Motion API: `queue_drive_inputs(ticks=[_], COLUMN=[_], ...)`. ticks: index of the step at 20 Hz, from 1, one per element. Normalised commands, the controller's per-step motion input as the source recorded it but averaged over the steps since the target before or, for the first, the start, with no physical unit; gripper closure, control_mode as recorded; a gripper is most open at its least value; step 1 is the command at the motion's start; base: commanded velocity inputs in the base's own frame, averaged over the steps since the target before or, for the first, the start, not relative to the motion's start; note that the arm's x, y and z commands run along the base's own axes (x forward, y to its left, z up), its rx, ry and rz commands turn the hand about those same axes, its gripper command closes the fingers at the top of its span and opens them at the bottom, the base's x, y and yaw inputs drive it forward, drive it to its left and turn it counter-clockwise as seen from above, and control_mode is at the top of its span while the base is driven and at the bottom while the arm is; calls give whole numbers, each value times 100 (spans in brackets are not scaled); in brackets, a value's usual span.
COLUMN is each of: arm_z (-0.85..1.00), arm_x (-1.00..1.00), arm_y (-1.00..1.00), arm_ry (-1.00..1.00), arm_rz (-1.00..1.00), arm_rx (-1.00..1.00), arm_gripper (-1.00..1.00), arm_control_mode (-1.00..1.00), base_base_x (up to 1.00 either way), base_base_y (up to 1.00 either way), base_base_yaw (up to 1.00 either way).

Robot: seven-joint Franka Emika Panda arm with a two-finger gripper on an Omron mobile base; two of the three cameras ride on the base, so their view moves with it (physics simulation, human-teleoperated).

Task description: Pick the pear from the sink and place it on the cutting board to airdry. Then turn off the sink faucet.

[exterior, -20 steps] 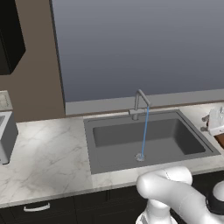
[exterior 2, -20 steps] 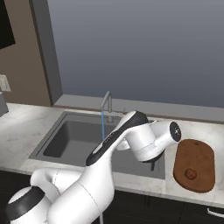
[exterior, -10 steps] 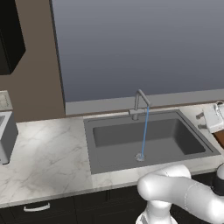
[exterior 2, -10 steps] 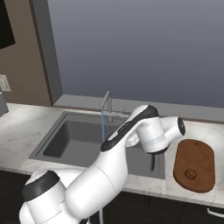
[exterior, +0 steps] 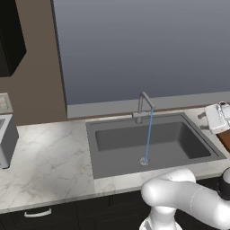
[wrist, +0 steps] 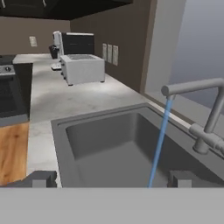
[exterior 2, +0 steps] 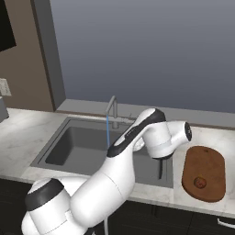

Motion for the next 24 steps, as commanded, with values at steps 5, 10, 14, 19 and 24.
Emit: queue_drive_inputs(ticks=[5, 10, 14, 19, 24], arm_z=[0, 0, 0, -3, -4], arm_x=[14, 36, 38, 27, 16], arm_y=[35, 28, -2, -7, -4], arm_ry=[-8, -1, 0, 0, 0], arm_rz=[-12, 0, 13, 24, 16], arm_rx=[1, 1, 6, 8, 3], arm_gripper=[-100, -100, -100, -100, -100], arm_control_mode=[-100, -100, -100, -100, -100], base_base_x=[0, 0, 0, 0, 0], base_base_y=[0, 0, 0, 0, 0], base_base_yaw=[0, 0, 0, 0, 0])
